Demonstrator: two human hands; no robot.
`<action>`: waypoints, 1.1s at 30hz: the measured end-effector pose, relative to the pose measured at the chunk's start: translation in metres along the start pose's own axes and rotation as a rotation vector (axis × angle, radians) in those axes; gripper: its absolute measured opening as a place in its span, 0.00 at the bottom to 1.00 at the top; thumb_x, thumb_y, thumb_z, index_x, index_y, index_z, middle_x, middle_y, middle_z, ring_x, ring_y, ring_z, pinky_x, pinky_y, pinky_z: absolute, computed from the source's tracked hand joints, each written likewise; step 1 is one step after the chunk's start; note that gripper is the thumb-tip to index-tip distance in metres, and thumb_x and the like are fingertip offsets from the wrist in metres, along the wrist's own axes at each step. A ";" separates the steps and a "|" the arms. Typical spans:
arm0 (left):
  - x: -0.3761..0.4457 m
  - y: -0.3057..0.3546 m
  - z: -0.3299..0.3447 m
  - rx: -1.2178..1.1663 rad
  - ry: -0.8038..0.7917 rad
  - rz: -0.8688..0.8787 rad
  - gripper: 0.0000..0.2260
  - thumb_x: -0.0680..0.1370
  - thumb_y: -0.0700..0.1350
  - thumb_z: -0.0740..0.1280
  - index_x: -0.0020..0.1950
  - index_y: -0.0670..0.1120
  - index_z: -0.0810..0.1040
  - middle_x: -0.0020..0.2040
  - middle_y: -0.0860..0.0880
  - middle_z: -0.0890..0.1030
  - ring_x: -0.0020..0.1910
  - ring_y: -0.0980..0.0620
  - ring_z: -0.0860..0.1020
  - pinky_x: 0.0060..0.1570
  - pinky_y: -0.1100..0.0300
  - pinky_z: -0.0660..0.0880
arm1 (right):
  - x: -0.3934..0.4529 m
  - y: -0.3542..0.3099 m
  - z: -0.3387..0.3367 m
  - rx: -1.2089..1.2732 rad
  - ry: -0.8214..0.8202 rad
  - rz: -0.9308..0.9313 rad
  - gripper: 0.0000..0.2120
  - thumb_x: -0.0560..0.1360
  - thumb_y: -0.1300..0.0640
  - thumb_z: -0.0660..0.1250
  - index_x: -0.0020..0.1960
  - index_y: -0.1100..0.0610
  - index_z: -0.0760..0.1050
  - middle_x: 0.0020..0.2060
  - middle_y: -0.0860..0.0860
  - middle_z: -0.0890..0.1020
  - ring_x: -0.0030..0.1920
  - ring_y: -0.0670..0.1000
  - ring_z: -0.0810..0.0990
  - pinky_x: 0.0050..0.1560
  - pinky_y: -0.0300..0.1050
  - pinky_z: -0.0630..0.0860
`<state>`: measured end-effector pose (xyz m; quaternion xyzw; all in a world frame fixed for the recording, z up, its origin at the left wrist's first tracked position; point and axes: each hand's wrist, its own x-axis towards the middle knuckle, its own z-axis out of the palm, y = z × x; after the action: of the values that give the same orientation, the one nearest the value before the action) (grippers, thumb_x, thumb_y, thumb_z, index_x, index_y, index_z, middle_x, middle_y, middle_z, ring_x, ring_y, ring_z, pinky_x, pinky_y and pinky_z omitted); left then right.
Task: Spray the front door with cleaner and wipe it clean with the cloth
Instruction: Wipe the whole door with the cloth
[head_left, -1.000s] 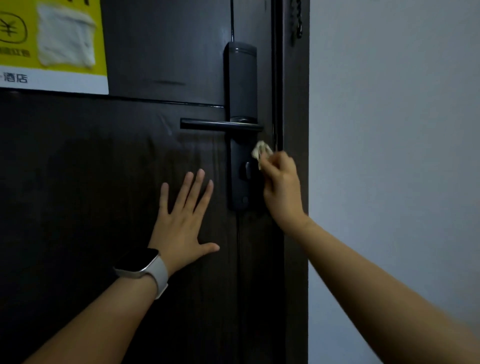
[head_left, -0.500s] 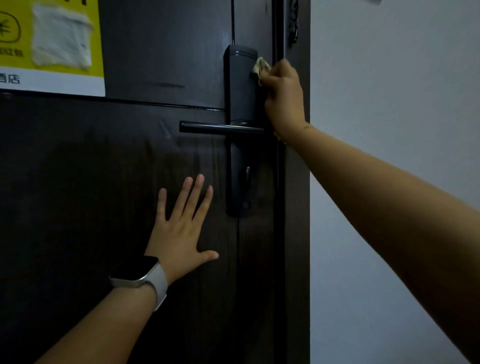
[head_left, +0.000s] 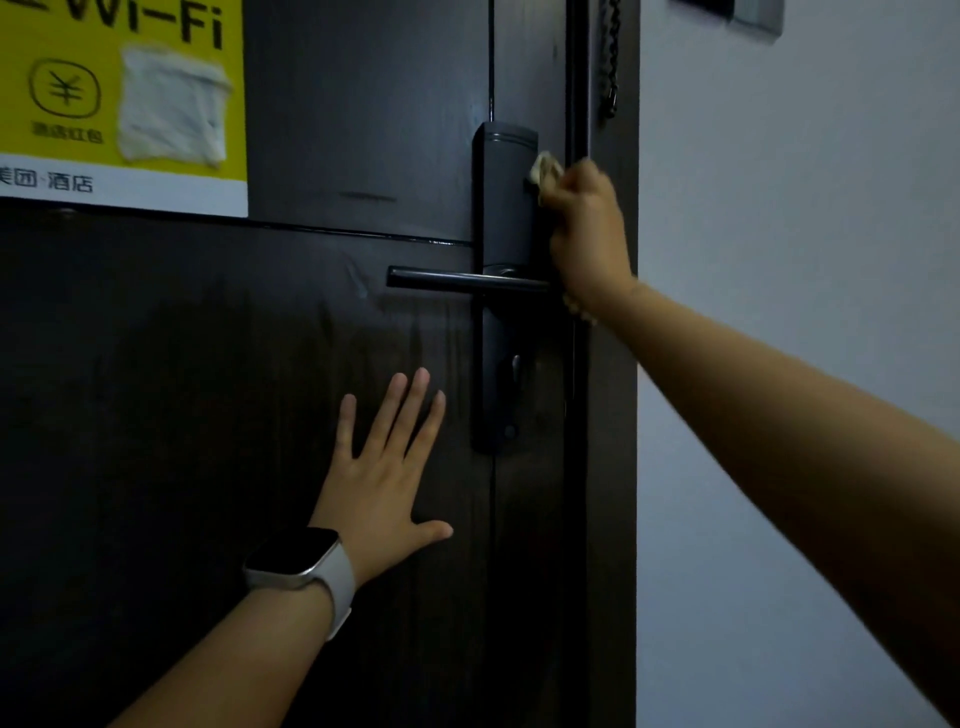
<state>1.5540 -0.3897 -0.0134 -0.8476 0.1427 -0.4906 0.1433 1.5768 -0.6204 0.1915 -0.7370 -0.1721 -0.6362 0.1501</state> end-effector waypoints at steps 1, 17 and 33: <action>0.000 0.000 0.000 -0.001 0.004 0.001 0.63 0.53 0.74 0.72 0.78 0.45 0.53 0.80 0.41 0.49 0.78 0.41 0.47 0.72 0.37 0.40 | 0.018 -0.003 -0.003 0.004 0.027 0.013 0.12 0.74 0.72 0.59 0.55 0.66 0.75 0.50 0.57 0.71 0.55 0.58 0.73 0.48 0.28 0.65; -0.010 -0.012 -0.019 -0.063 -0.036 0.068 0.55 0.66 0.63 0.74 0.78 0.50 0.40 0.78 0.48 0.35 0.76 0.49 0.35 0.72 0.47 0.33 | -0.209 -0.009 -0.003 -0.043 -0.357 -0.008 0.27 0.67 0.76 0.67 0.64 0.61 0.76 0.52 0.55 0.75 0.50 0.55 0.72 0.48 0.40 0.70; -0.058 -0.070 0.005 0.034 0.048 -0.084 0.56 0.62 0.73 0.68 0.79 0.47 0.49 0.80 0.43 0.44 0.78 0.45 0.41 0.73 0.42 0.35 | -0.127 -0.109 0.042 -0.067 -0.023 -0.163 0.23 0.75 0.60 0.53 0.66 0.62 0.75 0.54 0.61 0.77 0.54 0.61 0.73 0.41 0.50 0.78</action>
<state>1.5381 -0.3027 -0.0347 -0.8383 0.1020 -0.5186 0.1336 1.5488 -0.5122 0.0604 -0.7325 -0.2118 -0.6431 0.0708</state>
